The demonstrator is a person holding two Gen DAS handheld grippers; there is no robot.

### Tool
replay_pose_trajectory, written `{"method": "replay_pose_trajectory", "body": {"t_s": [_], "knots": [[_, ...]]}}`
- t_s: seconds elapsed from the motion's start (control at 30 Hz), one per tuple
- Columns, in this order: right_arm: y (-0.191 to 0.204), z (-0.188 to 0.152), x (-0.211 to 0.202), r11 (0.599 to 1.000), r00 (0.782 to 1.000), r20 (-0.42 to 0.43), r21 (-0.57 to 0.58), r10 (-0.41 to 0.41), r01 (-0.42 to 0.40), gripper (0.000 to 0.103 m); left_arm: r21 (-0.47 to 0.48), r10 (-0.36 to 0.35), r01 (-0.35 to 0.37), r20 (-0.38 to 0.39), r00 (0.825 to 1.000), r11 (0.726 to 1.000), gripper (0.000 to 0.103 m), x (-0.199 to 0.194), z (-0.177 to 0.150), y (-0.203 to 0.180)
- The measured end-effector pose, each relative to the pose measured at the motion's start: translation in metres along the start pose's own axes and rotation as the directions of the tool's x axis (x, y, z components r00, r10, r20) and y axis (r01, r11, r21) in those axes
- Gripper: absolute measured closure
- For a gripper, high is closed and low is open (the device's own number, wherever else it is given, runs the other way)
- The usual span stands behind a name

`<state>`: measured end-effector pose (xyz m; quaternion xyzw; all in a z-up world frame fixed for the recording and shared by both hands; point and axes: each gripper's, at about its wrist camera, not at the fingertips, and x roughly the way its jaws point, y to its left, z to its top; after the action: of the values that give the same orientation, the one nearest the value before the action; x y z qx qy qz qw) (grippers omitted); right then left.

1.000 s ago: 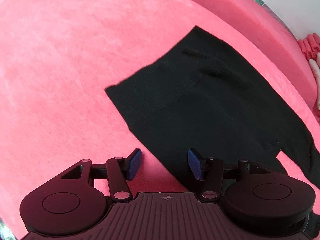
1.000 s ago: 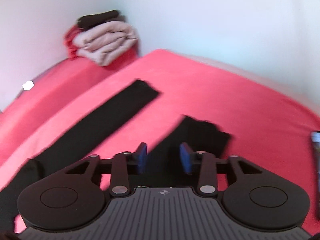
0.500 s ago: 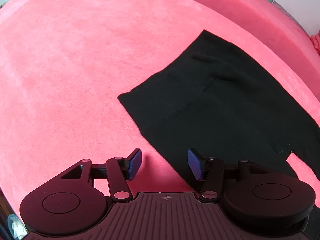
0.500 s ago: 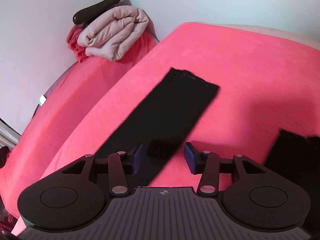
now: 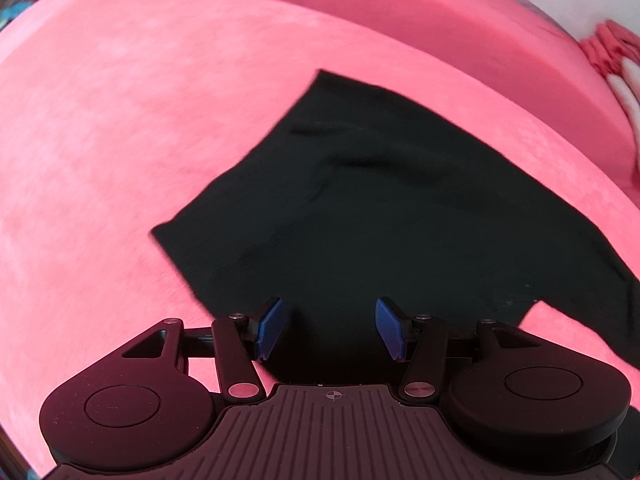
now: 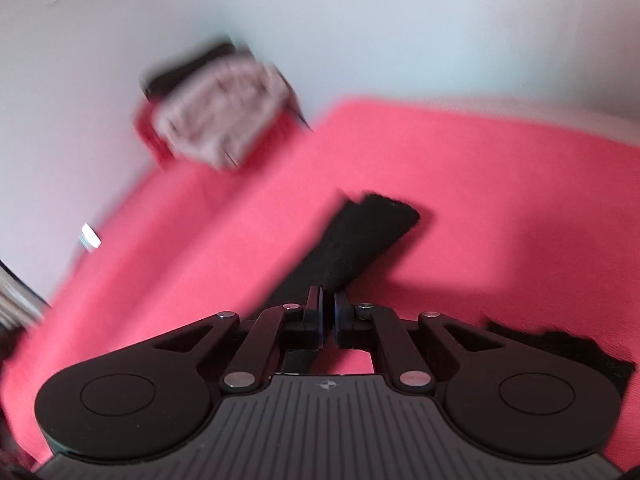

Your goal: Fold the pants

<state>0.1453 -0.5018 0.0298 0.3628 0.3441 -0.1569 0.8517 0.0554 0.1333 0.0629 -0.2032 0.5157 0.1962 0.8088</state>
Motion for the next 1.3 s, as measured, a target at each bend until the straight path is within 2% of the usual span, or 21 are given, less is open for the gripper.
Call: {"method": "replay_pose_trajectory", "body": {"t_s": [0.07,0.13,0.17,0.23,0.33,0.43,0.6,0.67,0.7,0.77,0.8,0.83,0.9,0.97,1.03,1.07,1.13,1.17,1.23,1.27,1.3], "knots": [[-0.008,-0.002,-0.003,0.999,0.999,0.015,0.023,0.030,-0.030,0.095,0.042,-0.014,0.014,0.010,1.000,0.999,0.000,0.003,0.006,-0.008],[-0.007,-0.002,-0.008,1.000,1.000,0.028,0.027,0.013,-0.014,0.087,0.089,-0.033,0.031,0.027,0.999,0.996,0.000,0.006,0.017,-0.016],[-0.006,-0.001,-0.011,1.000,0.999,0.041,0.028,-0.010,0.008,0.080,0.113,-0.048,0.043,0.040,0.998,0.993,0.000,0.008,0.024,-0.019],[0.000,-0.002,-0.019,0.998,0.995,0.069,-0.003,-0.067,0.067,0.079,0.152,-0.099,0.087,0.072,0.992,0.985,0.000,0.013,0.039,-0.022],[0.010,-0.008,-0.034,0.992,0.989,0.102,-0.049,-0.109,0.114,0.078,0.188,-0.180,0.160,0.093,0.979,0.969,0.000,0.029,0.067,-0.027],[0.028,-0.023,-0.051,0.982,0.986,0.120,-0.133,-0.115,0.131,0.065,0.212,-0.203,0.180,0.091,0.975,0.961,0.000,0.052,0.090,-0.038],[0.069,-0.050,-0.065,0.938,0.994,0.094,-0.337,-0.052,0.081,0.063,0.213,-0.168,0.155,0.042,0.985,0.965,0.000,0.108,0.130,-0.042],[0.088,-0.064,-0.069,0.907,0.999,0.052,-0.421,0.000,0.022,0.057,0.205,-0.176,0.162,0.055,0.983,0.965,0.000,0.114,0.142,-0.041],[0.099,-0.073,-0.070,0.885,0.999,0.022,-0.465,0.028,-0.015,0.053,0.214,-0.149,0.131,0.071,0.986,0.968,0.000,0.113,0.147,-0.043],[0.120,-0.090,-0.069,0.840,0.997,-0.025,-0.537,0.072,-0.074,0.050,0.235,-0.046,0.020,0.109,0.993,0.972,0.000,0.116,0.155,-0.043],[0.135,-0.101,-0.067,0.807,0.994,-0.046,-0.580,0.100,-0.108,0.049,0.230,-0.021,-0.004,0.107,0.994,0.973,0.000,0.120,0.158,-0.039],[0.146,-0.109,-0.066,0.782,0.991,-0.058,-0.609,0.123,-0.133,0.049,0.221,-0.025,0.004,0.094,0.995,0.975,0.000,0.122,0.158,-0.035],[0.172,-0.127,-0.061,0.735,0.981,-0.088,-0.651,0.175,-0.189,0.049,0.214,-0.043,0.023,0.089,0.995,0.977,0.000,0.117,0.156,-0.028],[0.196,-0.142,-0.061,0.705,0.966,-0.116,-0.665,0.229,-0.247,0.049,0.209,-0.047,0.026,0.094,0.994,0.978,0.000,0.110,0.150,-0.022],[0.220,-0.157,-0.056,0.667,0.936,-0.196,-0.660,0.291,-0.346,0.050,0.206,-0.062,0.044,0.079,0.995,0.978,0.000,0.108,0.144,-0.017],[0.234,-0.167,-0.050,0.631,0.917,-0.244,-0.668,0.315,-0.395,0.051,0.207,-0.057,0.043,0.066,0.996,0.978,0.000,0.110,0.139,-0.015],[0.258,-0.183,-0.035,0.597,0.910,-0.289,-0.687,0.298,-0.414,0.052,0.236,-0.043,0.022,0.084,0.996,0.971,0.000,0.110,0.129,-0.013],[0.269,-0.189,-0.022,0.600,0.911,-0.313,-0.686,0.268,-0.412,0.052,0.249,-0.028,0.005,0.086,0.996,0.969,0.000,0.109,0.124,-0.012],[0.280,-0.198,-0.006,0.640,0.913,-0.342,-0.656,0.220,-0.400,0.052,0.249,-0.035,0.011,0.091,0.995,0.968,0.000,0.106,0.117,-0.007],[0.284,-0.203,0.008,0.672,0.888,-0.422,-0.606,0.181,-0.425,0.056,0.244,-0.038,0.015,0.089,0.995,0.970,0.000,0.105,0.115,-0.006],[0.285,-0.209,0.015,0.682,0.840,-0.511,-0.551,0.179,-0.481,0.056,0.235,-0.042,0.021,0.086,0.995,0.972,0.000,0.105,0.108,-0.005]]}}
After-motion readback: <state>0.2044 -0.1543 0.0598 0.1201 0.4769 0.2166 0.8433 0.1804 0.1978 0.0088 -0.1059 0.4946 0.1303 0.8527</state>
